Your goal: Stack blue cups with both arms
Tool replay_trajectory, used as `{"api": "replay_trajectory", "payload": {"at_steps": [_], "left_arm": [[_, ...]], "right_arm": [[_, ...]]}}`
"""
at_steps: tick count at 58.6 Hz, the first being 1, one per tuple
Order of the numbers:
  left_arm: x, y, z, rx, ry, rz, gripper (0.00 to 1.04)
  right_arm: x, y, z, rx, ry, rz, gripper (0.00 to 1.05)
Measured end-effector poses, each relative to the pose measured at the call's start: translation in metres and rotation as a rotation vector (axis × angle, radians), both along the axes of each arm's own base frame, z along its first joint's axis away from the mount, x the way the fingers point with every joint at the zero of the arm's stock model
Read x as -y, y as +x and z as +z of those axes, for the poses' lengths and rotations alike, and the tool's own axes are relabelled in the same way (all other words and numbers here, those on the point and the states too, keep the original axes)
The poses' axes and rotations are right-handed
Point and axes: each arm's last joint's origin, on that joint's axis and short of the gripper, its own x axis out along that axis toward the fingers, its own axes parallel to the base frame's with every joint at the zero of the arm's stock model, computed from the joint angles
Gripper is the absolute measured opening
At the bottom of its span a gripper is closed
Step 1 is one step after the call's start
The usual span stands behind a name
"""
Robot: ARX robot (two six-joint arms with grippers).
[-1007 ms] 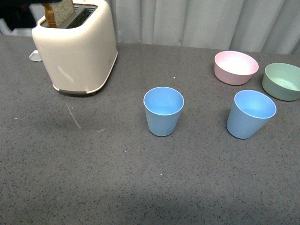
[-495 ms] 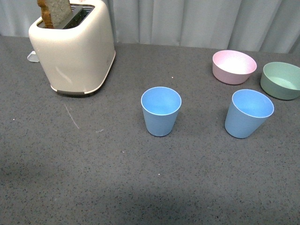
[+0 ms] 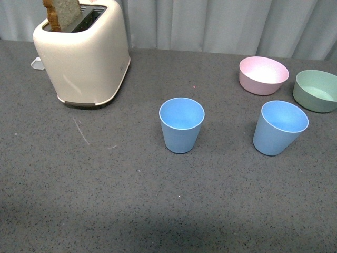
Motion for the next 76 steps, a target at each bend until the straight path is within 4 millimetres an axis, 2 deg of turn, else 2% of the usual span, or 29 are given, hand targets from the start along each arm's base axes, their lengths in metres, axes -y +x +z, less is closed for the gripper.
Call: {"api": "replay_trajectory", "payload": {"at_steps": [26, 67, 76], "left_arm": [[0.0, -0.017, 0.006, 0.018, 0.0, 0.0, 0.04], [0.0, -0.033, 0.005, 0.019, 0.0, 0.0, 0.04], [0.0, -0.043, 0.002, 0.011, 0.0, 0.0, 0.04]], "right_arm": [[0.0, 0.0, 0.0, 0.0, 0.0, 0.0, 0.95], [0.0, 0.0, 0.0, 0.0, 0.0, 0.0, 0.95], [0.0, 0.0, 0.0, 0.0, 0.0, 0.0, 0.95]]}}
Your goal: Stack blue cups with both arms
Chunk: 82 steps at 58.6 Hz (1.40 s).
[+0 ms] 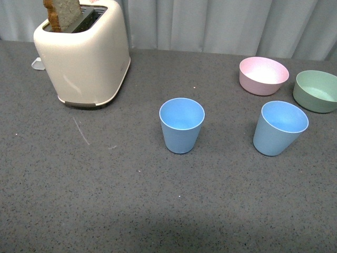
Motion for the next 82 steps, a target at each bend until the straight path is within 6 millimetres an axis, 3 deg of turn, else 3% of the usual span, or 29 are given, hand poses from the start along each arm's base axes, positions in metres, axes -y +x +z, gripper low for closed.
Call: {"api": "replay_trajectory", "payload": {"at_steps": [7, 38, 48, 56, 67, 82], "left_arm": [[0.0, 0.0, 0.0, 0.003, -0.001, 0.0, 0.05], [0.0, -0.001, 0.0, 0.004, 0.0, 0.0, 1.0], [0.0, -0.001, 0.0, 0.003, 0.002, 0.0, 0.98], [0.0, -0.001, 0.0, 0.004, 0.002, 0.0, 0.98], [0.0, -0.001, 0.0, 0.004, 0.002, 0.0, 0.98], [0.0, -0.001, 0.0, 0.004, 0.002, 0.0, 0.98]], "right_arm": [[0.0, 0.0, 0.0, 0.0, 0.0, 0.0, 0.95], [0.0, 0.0, 0.0, 0.0, 0.0, 0.0, 0.95], [0.001, 0.002, -0.002, -0.046, -0.083, -0.006, 0.95], [0.008, 0.017, 0.003, -0.144, -0.116, -0.001, 0.95], [0.016, 0.068, 0.013, -0.277, -0.046, 0.014, 0.95], [0.008, 0.153, 0.002, -0.602, 0.068, 0.069, 0.95]]}}
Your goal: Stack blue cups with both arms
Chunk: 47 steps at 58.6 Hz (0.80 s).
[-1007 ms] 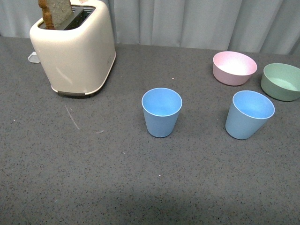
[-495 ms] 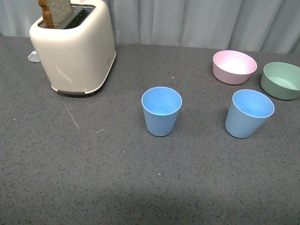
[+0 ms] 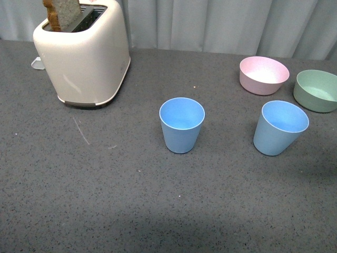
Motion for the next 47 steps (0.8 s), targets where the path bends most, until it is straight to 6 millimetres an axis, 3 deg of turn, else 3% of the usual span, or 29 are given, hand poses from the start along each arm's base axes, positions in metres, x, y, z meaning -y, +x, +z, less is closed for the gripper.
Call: {"api": "replay_trajectory", "payload": {"at_steps": [10, 31, 40, 47], "left_arm": [[0.0, 0.0, 0.0, 0.0, 0.0, 0.0, 0.98], [0.0, 0.0, 0.0, 0.0, 0.0, 0.0, 0.98], [0.0, 0.0, 0.0, 0.0, 0.0, 0.0, 0.98], [0.0, 0.0, 0.0, 0.0, 0.0, 0.0, 0.98]], "right_arm": [[-0.013, 0.05, -0.021, -0.207, 0.092, -0.018, 0.95], [-0.036, 0.099, -0.063, -0.449, 0.079, -0.095, 0.95], [-0.04, 0.105, -0.071, -0.469, 0.076, -0.114, 0.66], [-0.041, 0.105, -0.074, -0.482, 0.077, -0.12, 0.5]]}}
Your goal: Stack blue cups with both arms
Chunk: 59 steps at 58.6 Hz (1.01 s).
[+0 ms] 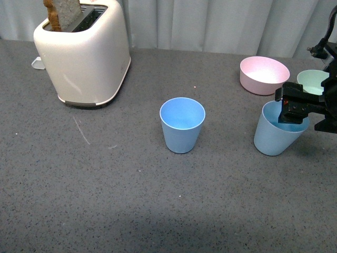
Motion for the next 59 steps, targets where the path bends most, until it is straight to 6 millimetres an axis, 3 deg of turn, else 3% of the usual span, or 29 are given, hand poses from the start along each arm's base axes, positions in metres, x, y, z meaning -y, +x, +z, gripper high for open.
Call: {"api": "replay_trajectory", "payload": {"at_steps": [21, 33, 41, 51, 59], "left_arm": [[0.0, 0.0, 0.0, 0.0, 0.0, 0.0, 0.98], [0.0, 0.0, 0.0, 0.0, 0.0, 0.0, 0.98], [0.0, 0.0, 0.0, 0.0, 0.0, 0.0, 0.98], [0.0, 0.0, 0.0, 0.0, 0.0, 0.0, 0.98], [0.0, 0.0, 0.0, 0.0, 0.0, 0.0, 0.98]], "right_arm": [[0.0, 0.0, -0.004, -0.015, 0.003, -0.024, 0.0], [-0.001, -0.002, 0.003, -0.013, 0.048, -0.014, 0.01], [-0.008, -0.004, 0.022, 0.009, 0.121, 0.015, 0.01], [-0.036, -0.002, 0.06, 0.072, 0.234, 0.113, 0.01], [-0.064, -0.002, 0.075, 0.098, 0.266, 0.189, 0.01]]}}
